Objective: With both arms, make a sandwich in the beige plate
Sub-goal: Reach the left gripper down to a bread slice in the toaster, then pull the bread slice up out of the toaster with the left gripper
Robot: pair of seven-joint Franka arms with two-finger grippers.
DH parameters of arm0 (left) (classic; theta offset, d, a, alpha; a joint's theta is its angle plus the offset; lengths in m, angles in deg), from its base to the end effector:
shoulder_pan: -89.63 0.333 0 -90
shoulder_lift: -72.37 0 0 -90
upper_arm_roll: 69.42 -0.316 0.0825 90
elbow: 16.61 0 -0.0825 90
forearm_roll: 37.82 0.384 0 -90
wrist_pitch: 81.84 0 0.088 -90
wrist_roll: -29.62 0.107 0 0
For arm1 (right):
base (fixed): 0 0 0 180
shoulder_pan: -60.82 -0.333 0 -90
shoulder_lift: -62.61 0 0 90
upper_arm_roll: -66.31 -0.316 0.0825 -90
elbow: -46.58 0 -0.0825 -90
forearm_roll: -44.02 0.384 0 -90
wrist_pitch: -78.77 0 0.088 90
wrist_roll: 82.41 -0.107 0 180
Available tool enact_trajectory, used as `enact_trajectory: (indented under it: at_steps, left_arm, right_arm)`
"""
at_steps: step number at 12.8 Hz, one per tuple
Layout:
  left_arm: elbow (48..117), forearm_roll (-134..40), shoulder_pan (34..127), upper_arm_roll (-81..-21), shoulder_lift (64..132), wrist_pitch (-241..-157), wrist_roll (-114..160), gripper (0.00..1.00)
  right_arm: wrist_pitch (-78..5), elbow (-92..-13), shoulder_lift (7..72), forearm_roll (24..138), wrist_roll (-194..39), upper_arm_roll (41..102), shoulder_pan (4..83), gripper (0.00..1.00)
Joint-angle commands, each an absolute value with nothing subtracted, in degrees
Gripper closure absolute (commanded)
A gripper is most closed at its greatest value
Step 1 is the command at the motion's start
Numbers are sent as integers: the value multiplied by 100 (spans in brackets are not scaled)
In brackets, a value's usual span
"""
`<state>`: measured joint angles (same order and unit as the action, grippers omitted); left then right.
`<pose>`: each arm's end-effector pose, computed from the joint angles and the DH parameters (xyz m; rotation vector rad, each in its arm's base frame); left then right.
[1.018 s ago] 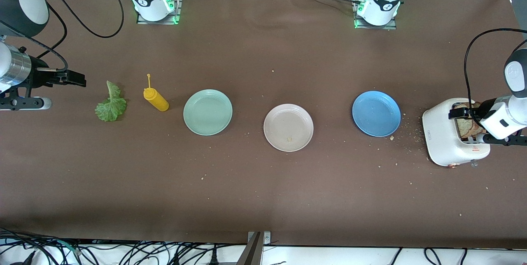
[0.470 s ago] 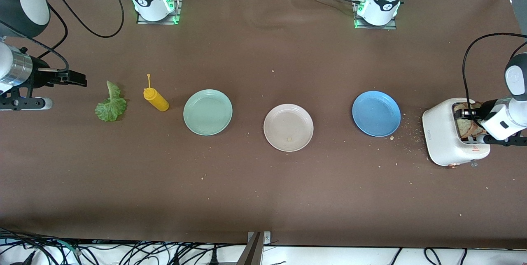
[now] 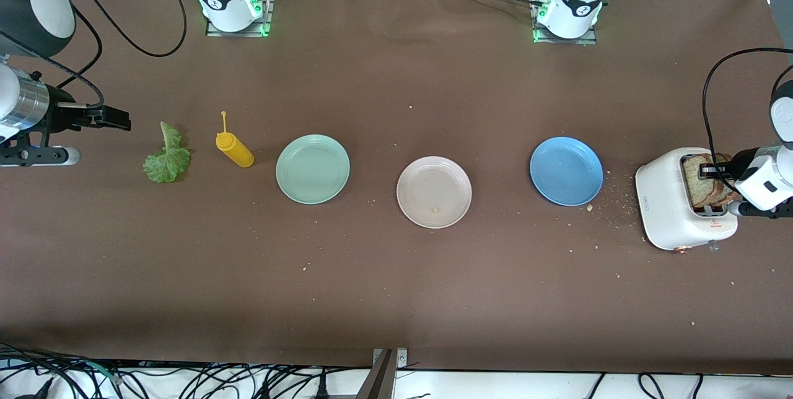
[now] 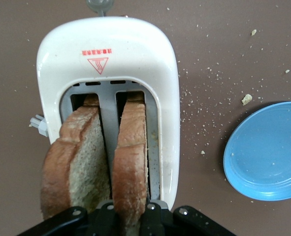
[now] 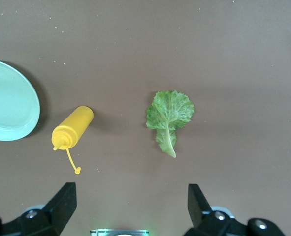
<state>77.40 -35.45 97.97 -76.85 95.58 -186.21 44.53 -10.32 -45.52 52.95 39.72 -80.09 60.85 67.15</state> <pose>0.6187 0.1695 0.3669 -3.0908 0.0069 0.3683 0.5892 -0.0207 0.5101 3.0696 0.0504 -0.3419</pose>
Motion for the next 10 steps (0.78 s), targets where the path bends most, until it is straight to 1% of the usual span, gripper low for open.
enact_trajectory:
  at_steps: [1,3,4,5,8,10]
  left_arm:
    - [7218,-3431,9825,-7663,9522,-18075,4518,94]
    - [6691,-3422,9816,-7663,9522,-17538,4518,96]
    - [6497,-3413,9816,-7654,9522,-17405,4518,100]
    - [6356,-3413,9798,-7654,9522,-17334,4509,100]
    - [6057,-3431,9746,-7601,9452,-17185,4475,100]
    - [6012,-3649,9685,-7540,9452,-17053,4370,100]
  right_arm:
    - [-991,-4570,5329,3972,-8013,6060,6724,0]
    - [-991,-4570,5321,3972,-8013,6060,6724,0]
    - [-991,-4570,5321,3972,-8013,6060,6724,0]
    - [-991,-4570,5321,3972,-8022,6060,6724,0]
    - [-991,-4570,5321,3972,-8022,6060,6724,0]
    - [-991,-4570,5312,3963,-8022,6060,6724,0]
